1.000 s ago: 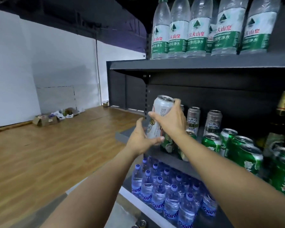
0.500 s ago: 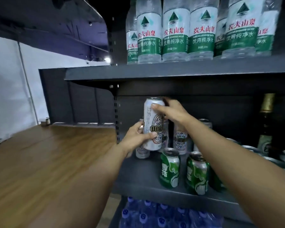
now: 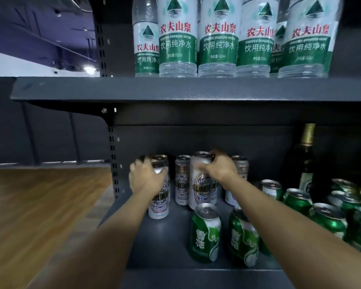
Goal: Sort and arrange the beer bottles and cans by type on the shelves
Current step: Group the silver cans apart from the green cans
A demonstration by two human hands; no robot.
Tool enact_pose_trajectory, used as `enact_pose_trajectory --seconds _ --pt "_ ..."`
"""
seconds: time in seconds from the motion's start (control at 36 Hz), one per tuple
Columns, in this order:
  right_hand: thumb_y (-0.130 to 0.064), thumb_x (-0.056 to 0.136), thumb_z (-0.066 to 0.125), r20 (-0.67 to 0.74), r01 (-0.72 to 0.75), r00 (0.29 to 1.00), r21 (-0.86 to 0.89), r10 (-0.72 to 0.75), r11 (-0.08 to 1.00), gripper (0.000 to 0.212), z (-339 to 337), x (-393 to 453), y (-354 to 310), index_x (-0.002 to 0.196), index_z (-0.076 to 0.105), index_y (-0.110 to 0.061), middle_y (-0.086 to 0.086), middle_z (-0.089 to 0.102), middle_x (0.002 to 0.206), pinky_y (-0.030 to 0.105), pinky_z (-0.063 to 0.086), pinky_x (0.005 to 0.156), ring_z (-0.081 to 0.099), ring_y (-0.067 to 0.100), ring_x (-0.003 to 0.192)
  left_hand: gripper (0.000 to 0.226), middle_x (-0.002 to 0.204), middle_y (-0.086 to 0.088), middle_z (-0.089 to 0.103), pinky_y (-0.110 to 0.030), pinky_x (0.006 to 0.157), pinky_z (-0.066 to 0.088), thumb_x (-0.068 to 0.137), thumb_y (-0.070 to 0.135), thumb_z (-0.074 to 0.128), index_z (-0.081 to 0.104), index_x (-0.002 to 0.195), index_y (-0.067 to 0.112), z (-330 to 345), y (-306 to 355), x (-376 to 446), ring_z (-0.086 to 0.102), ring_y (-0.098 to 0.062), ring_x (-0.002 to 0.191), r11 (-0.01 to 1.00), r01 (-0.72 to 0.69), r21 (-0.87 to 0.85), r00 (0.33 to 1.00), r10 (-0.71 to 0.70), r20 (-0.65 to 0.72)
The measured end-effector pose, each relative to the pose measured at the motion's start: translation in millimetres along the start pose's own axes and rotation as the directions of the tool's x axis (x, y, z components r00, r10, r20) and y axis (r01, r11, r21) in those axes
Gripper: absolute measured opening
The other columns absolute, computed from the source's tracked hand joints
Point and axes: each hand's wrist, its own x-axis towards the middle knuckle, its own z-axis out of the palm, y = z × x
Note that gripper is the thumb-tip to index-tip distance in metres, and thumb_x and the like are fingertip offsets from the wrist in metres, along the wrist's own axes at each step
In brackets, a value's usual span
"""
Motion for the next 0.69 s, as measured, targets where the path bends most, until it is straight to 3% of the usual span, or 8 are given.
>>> enact_pose_trajectory --seconds 0.06,0.11,0.25,0.39,0.5,0.69 --pt "-0.055 0.075 0.075 0.001 -0.011 1.000 -0.026 0.011 1.000 0.071 8 2 -1 0.127 0.051 -0.013 0.010 0.062 0.121 0.039 0.051 0.089 0.059 0.029 0.109 0.073 0.139 -0.016 0.040 -0.042 0.104 0.037 0.084 0.054 0.064 0.041 0.140 0.014 9 -9 5 0.036 -0.035 0.131 0.999 -0.010 -0.032 0.987 0.015 0.161" --pt "-0.058 0.074 0.074 0.002 -0.020 1.000 -0.051 0.021 0.999 0.073 16 4 -3 0.126 0.051 -0.012 0.010 0.063 0.118 0.038 0.052 0.087 0.060 0.028 0.108 0.080 0.141 -0.015 0.036 -0.043 0.105 0.039 0.081 0.046 0.071 0.033 0.145 0.016 15 -12 7 0.039 -0.035 0.130 0.989 0.034 -0.142 0.966 0.005 0.259" --pt "-0.058 0.075 0.073 -0.011 -0.029 1.000 -0.113 0.027 0.993 0.072 35 6 -6 0.123 0.052 -0.009 0.011 0.064 0.116 0.035 0.051 0.084 0.060 0.029 0.109 0.060 0.131 -0.012 0.041 -0.039 0.094 0.045 0.083 0.020 0.068 0.041 0.136 0.014 17 -14 7 0.051 -0.034 0.117 0.991 -0.001 -0.133 0.976 0.030 0.215" --pt "-0.056 0.074 0.075 -0.006 -0.050 0.999 -0.133 0.050 0.990 0.063 49 3 -4 0.111 0.056 -0.009 0.009 0.066 0.110 0.033 0.049 0.078 0.062 0.029 0.102 0.055 0.127 -0.011 0.042 -0.040 0.090 0.046 0.084 0.021 0.069 0.044 0.132 0.013 17 -18 5 0.053 -0.034 0.114 0.993 -0.043 -0.112 0.978 0.065 0.198" --pt "-0.059 0.071 0.076 -0.027 -0.050 0.999 -0.142 0.046 0.989 0.071 56 3 -5 0.118 0.053 -0.010 0.009 0.068 0.103 0.034 0.048 0.071 0.064 0.029 0.096 0.058 0.127 -0.011 0.042 -0.043 0.088 0.048 0.085 0.022 0.069 0.042 0.136 0.015 18 -19 4 0.054 -0.036 0.112 0.992 -0.078 -0.101 0.979 0.095 0.178" --pt "-0.058 0.073 0.074 -0.046 -0.046 0.998 -0.176 0.038 0.983 0.075 58 3 -10 0.123 0.048 -0.010 0.009 0.065 0.115 0.035 0.050 0.078 0.061 0.030 0.106 0.063 0.130 -0.010 0.045 -0.038 0.091 0.044 0.084 0.026 0.071 0.042 0.140 0.020 18 -19 7 0.053 -0.034 0.117 0.994 -0.069 -0.082 0.982 0.082 0.172"
